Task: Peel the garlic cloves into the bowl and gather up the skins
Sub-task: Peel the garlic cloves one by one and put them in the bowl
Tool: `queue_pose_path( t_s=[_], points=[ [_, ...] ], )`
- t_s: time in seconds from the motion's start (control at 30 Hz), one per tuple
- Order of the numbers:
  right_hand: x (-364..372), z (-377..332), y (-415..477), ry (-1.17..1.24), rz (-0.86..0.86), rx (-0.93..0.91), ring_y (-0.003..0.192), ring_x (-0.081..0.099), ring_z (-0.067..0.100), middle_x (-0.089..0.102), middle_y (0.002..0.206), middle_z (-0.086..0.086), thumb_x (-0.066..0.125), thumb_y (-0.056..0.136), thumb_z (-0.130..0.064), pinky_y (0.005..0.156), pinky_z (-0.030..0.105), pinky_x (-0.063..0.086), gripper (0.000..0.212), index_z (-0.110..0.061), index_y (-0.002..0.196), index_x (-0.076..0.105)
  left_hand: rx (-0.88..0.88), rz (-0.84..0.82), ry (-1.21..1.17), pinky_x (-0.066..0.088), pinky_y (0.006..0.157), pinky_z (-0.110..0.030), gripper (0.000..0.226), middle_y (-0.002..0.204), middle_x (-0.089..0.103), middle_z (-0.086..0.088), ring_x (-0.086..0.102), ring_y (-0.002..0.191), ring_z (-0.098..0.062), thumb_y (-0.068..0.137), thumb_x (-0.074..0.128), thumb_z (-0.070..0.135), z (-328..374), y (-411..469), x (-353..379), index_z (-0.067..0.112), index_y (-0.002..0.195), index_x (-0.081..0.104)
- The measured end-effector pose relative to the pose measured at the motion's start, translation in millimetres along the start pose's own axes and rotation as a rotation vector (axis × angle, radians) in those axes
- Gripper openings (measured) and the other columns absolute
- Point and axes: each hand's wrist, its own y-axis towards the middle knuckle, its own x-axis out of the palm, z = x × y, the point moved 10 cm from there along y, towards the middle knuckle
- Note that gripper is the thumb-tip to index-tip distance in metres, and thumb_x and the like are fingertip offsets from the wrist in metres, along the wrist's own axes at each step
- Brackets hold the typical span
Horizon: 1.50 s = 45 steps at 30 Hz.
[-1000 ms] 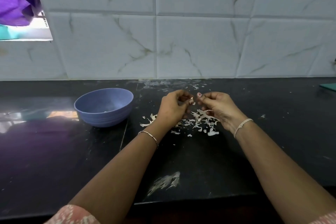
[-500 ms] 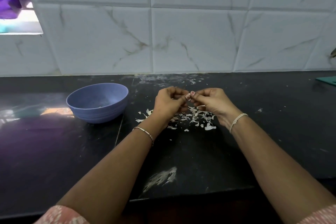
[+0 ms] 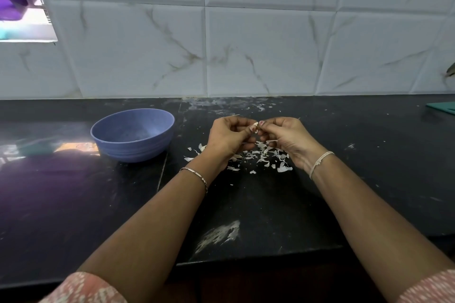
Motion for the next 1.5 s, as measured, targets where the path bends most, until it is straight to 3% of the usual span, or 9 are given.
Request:
queue_pose_path(
  t_s=[0.2,0.33,0.5,0.77,0.97,1.13,1.23,1.37,1.5],
  points=[
    [0.4,0.6,-0.8,0.016,0.008,0.006,0.066,0.060,0.005,0.070,0.078,-0.001,0.072,0.087,-0.030,0.059,0.018,0.045,0.018,-0.012,0.084,0.071,0.022,0.003,0.017,0.059,0.061,-0.025,0.007,0.083,0.068,-0.007,0.067,0.064,-0.009,0.092,0.065,0.006,1.8,0.5,-0.2,0.011,0.095,0.069],
    [0.0,2.6,-1.3,0.060,0.001,0.032,0.067,0.060,0.007,0.070,0.078,-0.001,0.074,0.084,-0.022,0.063,0.021,0.045,0.008,-0.016,0.081,0.070,0.041,-0.011,0.013,0.057,0.058,-0.022,0.011,0.084,0.068,-0.006,0.067,0.063,-0.005,0.093,0.063,0.005,4.9,-0.9,1.0,0.009,0.100,0.070],
    [1.9,4.7,-2.3,0.137,-0.021,0.078,0.065,0.058,0.007,0.070,0.078,-0.001,0.072,0.086,-0.015,0.056,0.017,0.041,0.003,-0.013,0.085,0.070,0.063,0.001,0.037,0.056,0.059,-0.022,0.011,0.086,0.068,-0.007,0.066,0.065,-0.006,0.091,0.066,0.006,6.4,-0.8,-0.7,0.011,0.099,0.072],
    [2.1,-1.5,2.3,-0.093,0.002,-0.036,0.069,0.053,0.006,0.062,0.075,-0.003,0.061,0.095,-0.018,0.059,0.019,0.039,0.013,-0.017,0.084,0.067,0.178,0.070,0.265,0.060,0.060,-0.030,0.014,0.083,0.069,0.000,0.067,0.064,-0.012,0.089,0.069,0.009,15.4,1.5,-0.9,0.013,0.101,0.074],
    [9.0,-4.0,-2.1,-0.188,-0.041,-0.042,0.071,0.044,0.015,0.051,0.073,0.002,0.052,0.098,-0.018,0.058,0.024,0.033,0.020,-0.016,0.080,0.061,0.232,0.057,0.357,0.059,0.056,-0.029,0.019,0.084,0.069,0.001,0.068,0.063,-0.012,0.089,0.069,0.007,22.6,-3.0,4.0,0.025,0.088,0.068],
    [7.2,-7.0,-2.6,-0.422,-0.012,-0.119,0.052,0.039,0.009,0.045,0.060,-0.003,0.049,0.097,-0.015,0.053,0.026,0.034,0.019,-0.013,0.079,0.055,0.176,0.107,0.136,0.054,0.050,-0.022,0.009,0.099,0.066,-0.007,0.067,0.062,-0.013,0.091,0.066,0.006,22.5,-1.6,-4.9,0.008,0.099,0.066],
    [-3.4,-17.2,-1.0,-0.532,0.102,-0.211,0.065,0.054,0.008,0.059,0.072,-0.007,0.059,0.093,-0.018,0.067,0.029,0.047,0.010,-0.020,0.083,0.060,0.140,0.063,0.058,0.055,0.053,-0.024,0.010,0.095,0.066,-0.006,0.067,0.063,-0.014,0.091,0.066,0.006,20.2,-1.8,-4.4,0.008,0.102,0.066],
    [-14.3,-36.0,-6.7,-0.294,0.179,-0.350,0.083,0.062,0.011,0.068,0.088,-0.005,0.062,0.092,-0.010,0.077,0.031,0.054,0.013,-0.022,0.091,0.066,0.088,0.015,-0.014,0.055,0.054,-0.022,0.010,0.093,0.065,-0.007,0.066,0.063,-0.010,0.093,0.063,0.006,14.6,-3.9,0.5,0.014,0.096,0.068],
    [-7.9,-43.8,-12.1,-0.269,0.166,-0.423,0.083,0.068,0.014,0.073,0.086,-0.003,0.073,0.086,-0.018,0.077,0.029,0.057,0.008,-0.025,0.085,0.071,0.005,-0.014,-0.132,0.055,0.053,-0.020,0.008,0.087,0.065,-0.006,0.065,0.060,-0.005,0.092,0.064,0.007,7.6,-5.9,2.9,0.008,0.098,0.070]
  ],
)
